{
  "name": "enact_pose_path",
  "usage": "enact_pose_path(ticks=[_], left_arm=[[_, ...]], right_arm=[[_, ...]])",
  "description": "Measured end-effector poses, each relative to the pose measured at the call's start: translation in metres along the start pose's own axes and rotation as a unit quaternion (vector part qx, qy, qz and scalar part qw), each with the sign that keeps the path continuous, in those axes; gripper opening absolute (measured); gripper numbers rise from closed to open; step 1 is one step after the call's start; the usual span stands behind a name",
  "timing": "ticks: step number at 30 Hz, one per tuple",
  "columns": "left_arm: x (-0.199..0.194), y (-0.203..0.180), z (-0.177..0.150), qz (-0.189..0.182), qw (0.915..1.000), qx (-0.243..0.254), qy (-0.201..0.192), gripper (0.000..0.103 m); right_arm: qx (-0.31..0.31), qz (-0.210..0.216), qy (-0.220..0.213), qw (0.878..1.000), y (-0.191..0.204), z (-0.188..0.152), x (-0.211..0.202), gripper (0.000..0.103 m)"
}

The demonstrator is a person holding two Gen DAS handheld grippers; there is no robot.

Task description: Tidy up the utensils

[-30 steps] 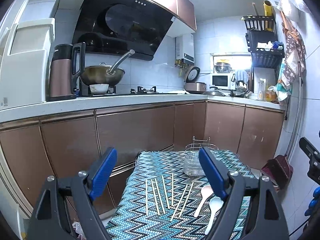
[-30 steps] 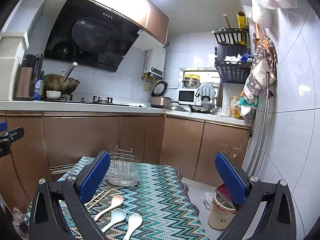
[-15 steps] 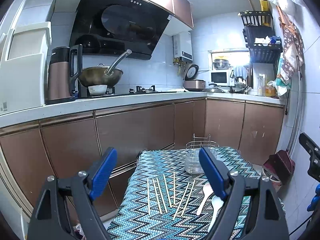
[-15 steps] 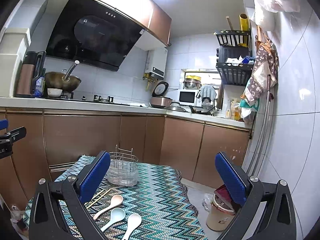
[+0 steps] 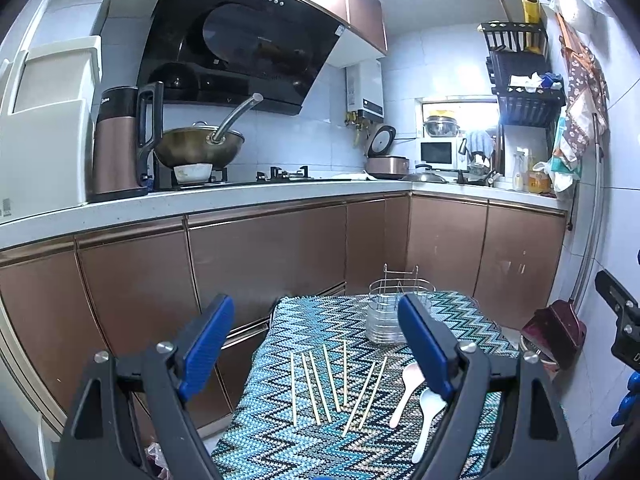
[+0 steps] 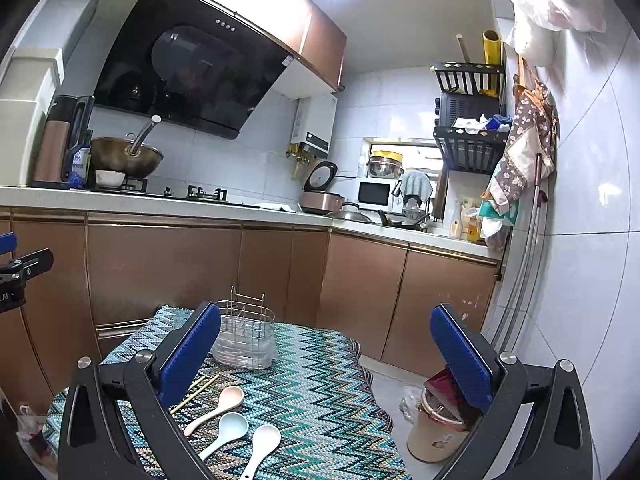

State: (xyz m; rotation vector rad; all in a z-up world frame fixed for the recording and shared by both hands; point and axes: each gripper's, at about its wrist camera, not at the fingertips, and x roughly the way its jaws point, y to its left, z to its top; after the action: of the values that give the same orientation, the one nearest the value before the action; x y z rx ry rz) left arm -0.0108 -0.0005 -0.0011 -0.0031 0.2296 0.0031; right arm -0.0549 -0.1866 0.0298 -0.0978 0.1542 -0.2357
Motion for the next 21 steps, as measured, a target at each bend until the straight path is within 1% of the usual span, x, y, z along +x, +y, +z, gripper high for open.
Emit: enact_pose_path(ticks=[17,21], left_arm=[[0.0016,-0.0023,0.0003,-0.010,0.9999,-0.001,0.009,0.083],[0.0025,-0.0036,0.0004,-0.007,0.9999,0.001,0.010,0.083]], right_arm=[[-0.004,-0.001,0.006,1.000,0.0004,-0.0009,0.0018,0.103],[-0.003,0.001,0.007,1.000,-0.0004,-0.0015,0.0025,0.103]])
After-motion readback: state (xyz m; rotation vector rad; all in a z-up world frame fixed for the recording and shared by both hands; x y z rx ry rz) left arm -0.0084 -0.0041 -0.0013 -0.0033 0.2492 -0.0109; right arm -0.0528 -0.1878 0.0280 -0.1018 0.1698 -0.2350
